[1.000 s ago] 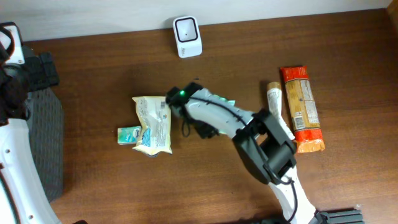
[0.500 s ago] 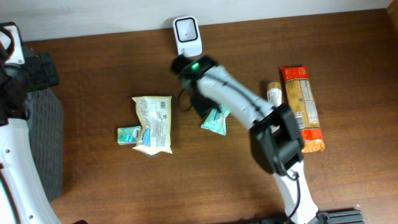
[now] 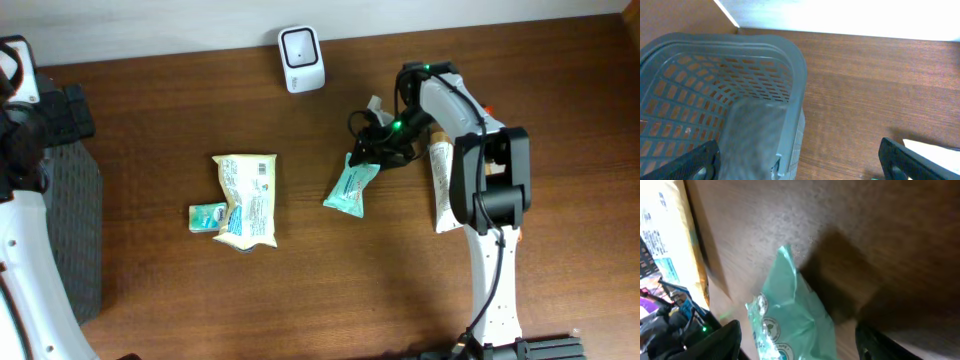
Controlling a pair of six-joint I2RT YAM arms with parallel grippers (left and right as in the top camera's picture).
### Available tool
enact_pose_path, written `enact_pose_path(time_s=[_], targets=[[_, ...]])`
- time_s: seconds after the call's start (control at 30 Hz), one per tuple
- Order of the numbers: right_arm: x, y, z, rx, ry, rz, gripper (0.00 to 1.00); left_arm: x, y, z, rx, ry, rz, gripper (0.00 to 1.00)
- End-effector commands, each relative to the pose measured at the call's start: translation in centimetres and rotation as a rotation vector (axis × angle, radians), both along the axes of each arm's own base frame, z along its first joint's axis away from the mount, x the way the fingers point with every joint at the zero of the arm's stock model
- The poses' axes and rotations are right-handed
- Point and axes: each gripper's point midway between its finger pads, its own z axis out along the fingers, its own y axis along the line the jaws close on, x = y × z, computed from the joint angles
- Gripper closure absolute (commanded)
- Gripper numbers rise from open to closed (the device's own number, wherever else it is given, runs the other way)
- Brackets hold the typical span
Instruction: Scan the item barcode
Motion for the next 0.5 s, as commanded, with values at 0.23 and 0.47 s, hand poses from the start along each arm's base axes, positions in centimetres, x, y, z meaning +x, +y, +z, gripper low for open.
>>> enact_pose_path(time_s=[0.23,0.47], targets=[[-2.8,0.4,-2.2,0.042,0.017,0.131,0.84,-0.1,0.1,0.4,0.013,-0.005,-0.007,0.01],[1.5,-0.9,4.3,0.02,-0.187,0.131,0.96,-0.1,0.1,0.4,0.013,-0.005,-0.007,0.01]])
